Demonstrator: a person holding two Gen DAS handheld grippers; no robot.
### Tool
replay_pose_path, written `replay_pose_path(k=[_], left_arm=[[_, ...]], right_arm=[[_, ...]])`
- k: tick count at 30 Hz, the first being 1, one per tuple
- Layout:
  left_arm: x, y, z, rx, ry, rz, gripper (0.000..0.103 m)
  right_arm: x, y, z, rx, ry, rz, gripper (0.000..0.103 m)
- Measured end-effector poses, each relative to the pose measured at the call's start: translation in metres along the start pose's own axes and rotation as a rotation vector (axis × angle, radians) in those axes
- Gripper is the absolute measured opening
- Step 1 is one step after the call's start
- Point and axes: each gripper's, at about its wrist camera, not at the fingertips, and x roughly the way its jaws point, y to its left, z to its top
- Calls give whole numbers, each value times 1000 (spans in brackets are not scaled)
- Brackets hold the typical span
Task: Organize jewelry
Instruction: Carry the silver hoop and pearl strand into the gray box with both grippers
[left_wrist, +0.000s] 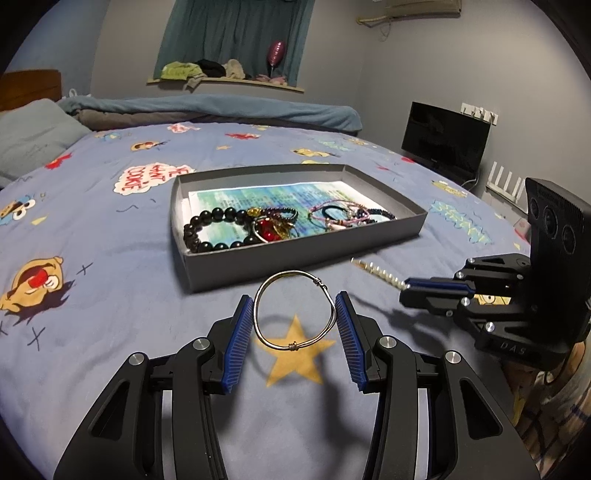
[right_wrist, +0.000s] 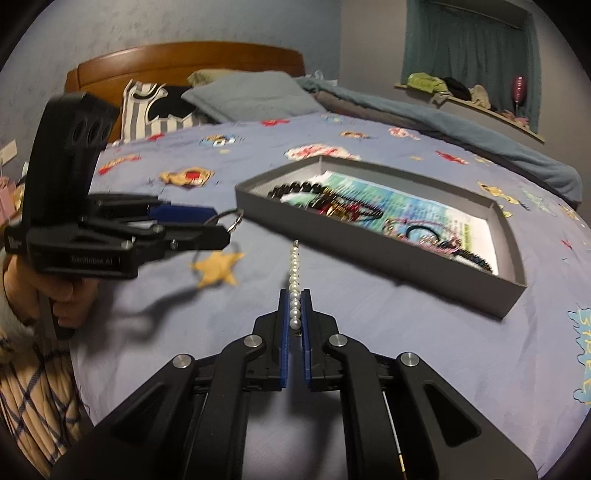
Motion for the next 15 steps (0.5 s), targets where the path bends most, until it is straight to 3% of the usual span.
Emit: replay_pose_path(k=[15], left_arm=[[17,0,32,-10,-50,35,47]], right_arm=[[-16,-45,21,157,-140,-86,5]])
